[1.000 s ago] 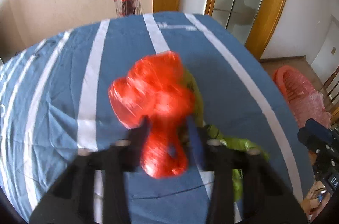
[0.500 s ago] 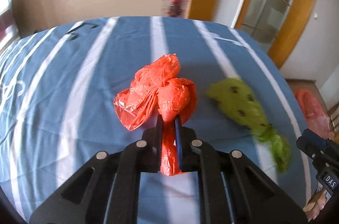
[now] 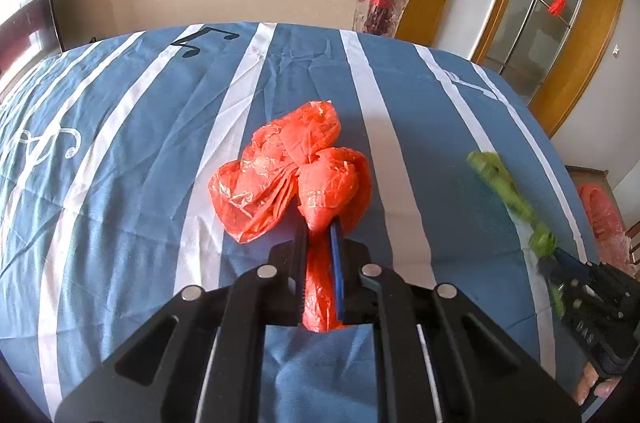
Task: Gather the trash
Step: 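Grasp the green paw-print bag with the right tool and lift it, then carry the red bag and green bag over the orange basket and open both tools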
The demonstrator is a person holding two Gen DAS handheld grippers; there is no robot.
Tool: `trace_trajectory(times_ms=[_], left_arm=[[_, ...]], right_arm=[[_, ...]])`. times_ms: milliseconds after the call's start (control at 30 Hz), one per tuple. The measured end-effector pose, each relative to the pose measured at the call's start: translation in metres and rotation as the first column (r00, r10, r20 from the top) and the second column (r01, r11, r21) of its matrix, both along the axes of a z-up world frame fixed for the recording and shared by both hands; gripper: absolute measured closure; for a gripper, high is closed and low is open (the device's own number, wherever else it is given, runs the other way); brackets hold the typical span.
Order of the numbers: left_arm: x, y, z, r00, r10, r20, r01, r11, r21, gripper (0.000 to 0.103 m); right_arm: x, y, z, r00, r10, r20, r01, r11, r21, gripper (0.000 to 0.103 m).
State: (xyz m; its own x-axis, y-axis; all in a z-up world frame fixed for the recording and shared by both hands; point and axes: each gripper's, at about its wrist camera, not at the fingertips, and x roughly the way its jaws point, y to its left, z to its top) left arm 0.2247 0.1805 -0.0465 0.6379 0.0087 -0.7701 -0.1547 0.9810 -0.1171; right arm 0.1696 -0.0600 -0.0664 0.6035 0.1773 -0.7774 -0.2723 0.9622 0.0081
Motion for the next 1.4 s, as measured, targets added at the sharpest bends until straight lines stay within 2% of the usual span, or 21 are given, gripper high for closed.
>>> trace_trajectory(times_ms=[67, 233, 533, 1000, 1400], left_arm=[[0.002, -0.003, -0.001, 1.000, -0.007, -0.002, 0.007, 1.000, -0.005, 0.091], [0.002, -0.017, 0.001, 0.999, -0.034, 0.002, 0.034, 0.999, -0.014, 0.091], [0.002, -0.059, 0.014, 0.993, -0.111, 0.027, 0.111, 0.993, -0.024, 0.091], [-0.002, -0.130, 0.030, 0.971, -0.232, 0.051, 0.232, 0.973, 0.008, 0.091], [-0.005, -0.195, 0.044, 0.934, -0.348, 0.077, 0.348, 0.937, 0.011, 0.091]], right_arm=[[0.000, -0.013, 0.005, 1.000, -0.028, 0.002, 0.027, 0.999, 0.028, 0.101], [-0.008, -0.047, 0.033, 0.991, -0.108, 0.077, 0.099, 0.989, 0.114, 0.101], [-0.034, -0.087, 0.073, 0.966, -0.184, 0.181, 0.145, 0.967, 0.212, 0.101], [-0.060, -0.145, 0.086, 0.925, -0.301, 0.233, 0.239, 0.935, 0.261, 0.101], [-0.073, -0.186, 0.085, 0.898, -0.373, 0.233, 0.301, 0.908, 0.291, 0.101]])
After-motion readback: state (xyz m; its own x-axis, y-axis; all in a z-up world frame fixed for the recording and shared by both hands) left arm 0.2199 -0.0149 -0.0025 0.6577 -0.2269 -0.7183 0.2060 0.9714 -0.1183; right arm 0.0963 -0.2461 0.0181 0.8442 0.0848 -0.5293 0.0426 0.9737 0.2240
